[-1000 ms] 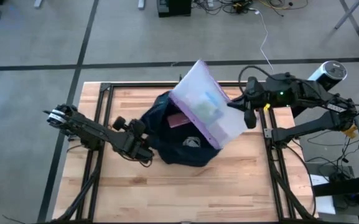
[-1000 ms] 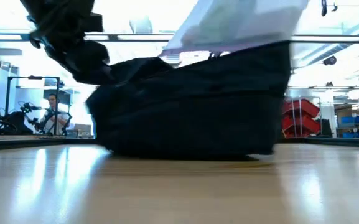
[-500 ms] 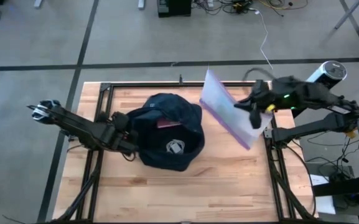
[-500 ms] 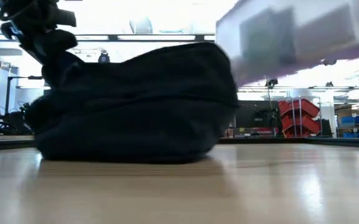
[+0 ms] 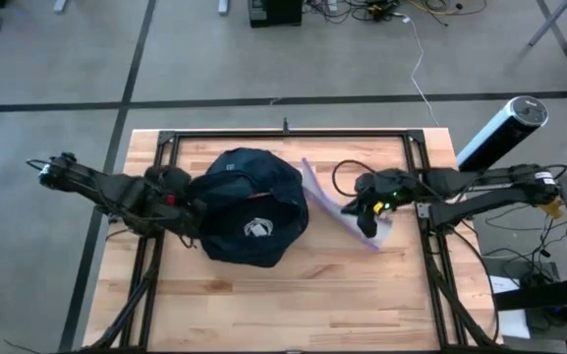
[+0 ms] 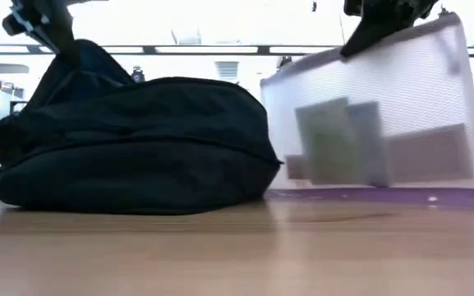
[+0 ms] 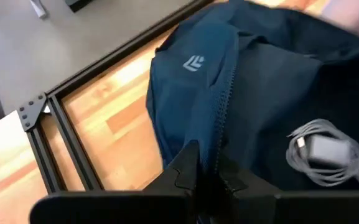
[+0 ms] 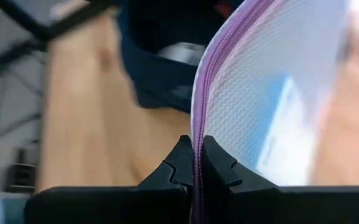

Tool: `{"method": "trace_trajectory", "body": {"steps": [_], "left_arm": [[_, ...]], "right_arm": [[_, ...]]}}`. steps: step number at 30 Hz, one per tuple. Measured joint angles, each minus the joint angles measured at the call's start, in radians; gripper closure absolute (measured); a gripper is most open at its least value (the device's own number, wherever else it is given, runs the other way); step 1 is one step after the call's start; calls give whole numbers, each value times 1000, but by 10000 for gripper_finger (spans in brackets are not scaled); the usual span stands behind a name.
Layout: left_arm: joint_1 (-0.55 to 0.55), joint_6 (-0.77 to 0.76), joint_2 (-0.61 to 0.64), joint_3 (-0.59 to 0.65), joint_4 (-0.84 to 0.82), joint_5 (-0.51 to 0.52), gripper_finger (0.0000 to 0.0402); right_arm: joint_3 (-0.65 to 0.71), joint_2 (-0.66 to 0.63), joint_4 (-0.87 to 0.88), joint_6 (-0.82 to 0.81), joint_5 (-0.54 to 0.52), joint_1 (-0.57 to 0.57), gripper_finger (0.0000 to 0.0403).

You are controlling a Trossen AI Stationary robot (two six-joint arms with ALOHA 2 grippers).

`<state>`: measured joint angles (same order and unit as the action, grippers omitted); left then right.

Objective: Unpack backpack
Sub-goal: Remove the transparent zip bag from the backpack

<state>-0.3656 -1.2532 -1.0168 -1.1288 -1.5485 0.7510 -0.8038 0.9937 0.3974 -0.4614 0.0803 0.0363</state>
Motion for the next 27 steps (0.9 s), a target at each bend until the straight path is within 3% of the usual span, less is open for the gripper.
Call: {"method": "trace_trajectory", "body": {"steps": [7, 10, 16, 22, 27], "left_arm": [[0, 93, 11, -118, -1, 42, 401], [0, 165, 1, -143, 60, 44, 384], [0, 256, -43, -123, 241, 16, 289], [0, 304, -140, -58, 478, -114, 181], [0, 403, -271, -9, 844, -151, 137]], "right_arm": [[3, 10, -73, 11, -5, 49, 403], [3, -1, -13, 18, -67, 48, 403], [58, 30, 124, 42, -188, 46, 403], [158, 117, 105, 18, -185, 46, 403], [203, 232, -18, -10, -119, 47, 403]]}}
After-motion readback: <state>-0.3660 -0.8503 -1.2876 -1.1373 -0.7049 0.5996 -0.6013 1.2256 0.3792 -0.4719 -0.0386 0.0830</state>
